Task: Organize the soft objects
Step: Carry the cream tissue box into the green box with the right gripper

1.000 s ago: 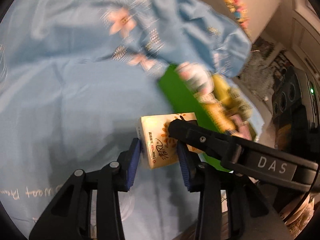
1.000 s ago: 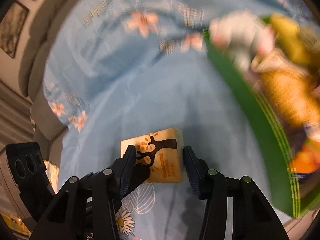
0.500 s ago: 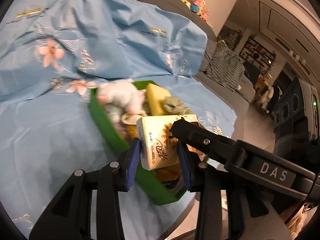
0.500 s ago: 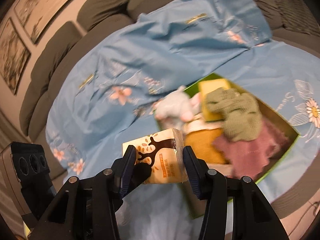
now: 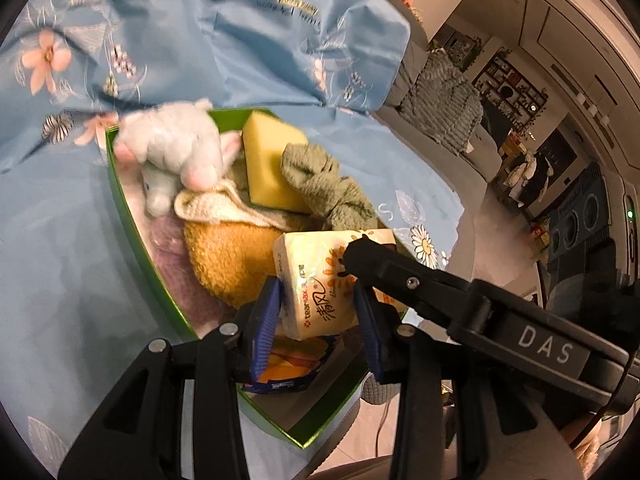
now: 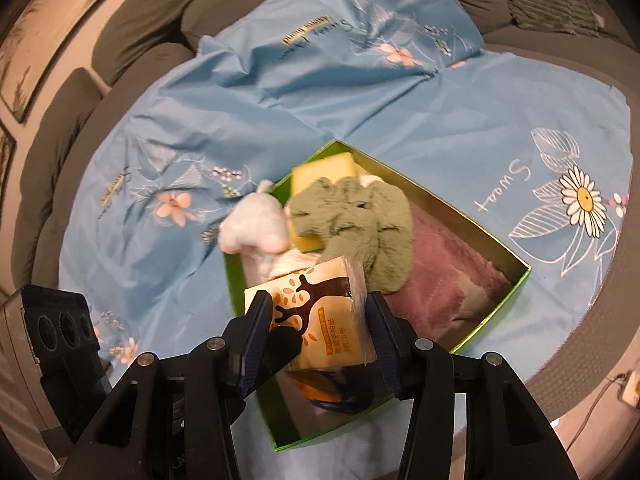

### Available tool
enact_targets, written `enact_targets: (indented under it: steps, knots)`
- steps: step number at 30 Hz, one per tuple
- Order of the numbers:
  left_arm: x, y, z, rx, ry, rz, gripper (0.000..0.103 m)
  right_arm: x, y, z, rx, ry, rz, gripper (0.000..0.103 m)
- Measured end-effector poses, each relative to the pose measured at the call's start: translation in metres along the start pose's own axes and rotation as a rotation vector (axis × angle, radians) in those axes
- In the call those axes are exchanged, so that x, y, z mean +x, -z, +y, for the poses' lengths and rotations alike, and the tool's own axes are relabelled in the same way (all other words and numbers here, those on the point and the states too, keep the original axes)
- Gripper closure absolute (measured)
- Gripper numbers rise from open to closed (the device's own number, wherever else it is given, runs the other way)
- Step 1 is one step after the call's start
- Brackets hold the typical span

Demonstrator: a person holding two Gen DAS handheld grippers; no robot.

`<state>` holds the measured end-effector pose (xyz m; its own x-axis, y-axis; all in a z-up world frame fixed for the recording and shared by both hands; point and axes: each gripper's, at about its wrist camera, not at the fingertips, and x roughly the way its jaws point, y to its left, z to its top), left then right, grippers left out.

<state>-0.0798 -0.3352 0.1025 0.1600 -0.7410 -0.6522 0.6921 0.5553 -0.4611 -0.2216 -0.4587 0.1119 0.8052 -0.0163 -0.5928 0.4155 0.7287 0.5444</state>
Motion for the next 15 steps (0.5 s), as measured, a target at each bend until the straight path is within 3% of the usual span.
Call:
enact_targets:
  steps: [15]
  knots:
    - [0.017, 0.000, 0.019, -0.056, -0.060, 0.066, 0.070, 0.039, 0.000, -0.014, 0.061, 0.070, 0.105, 0.051]
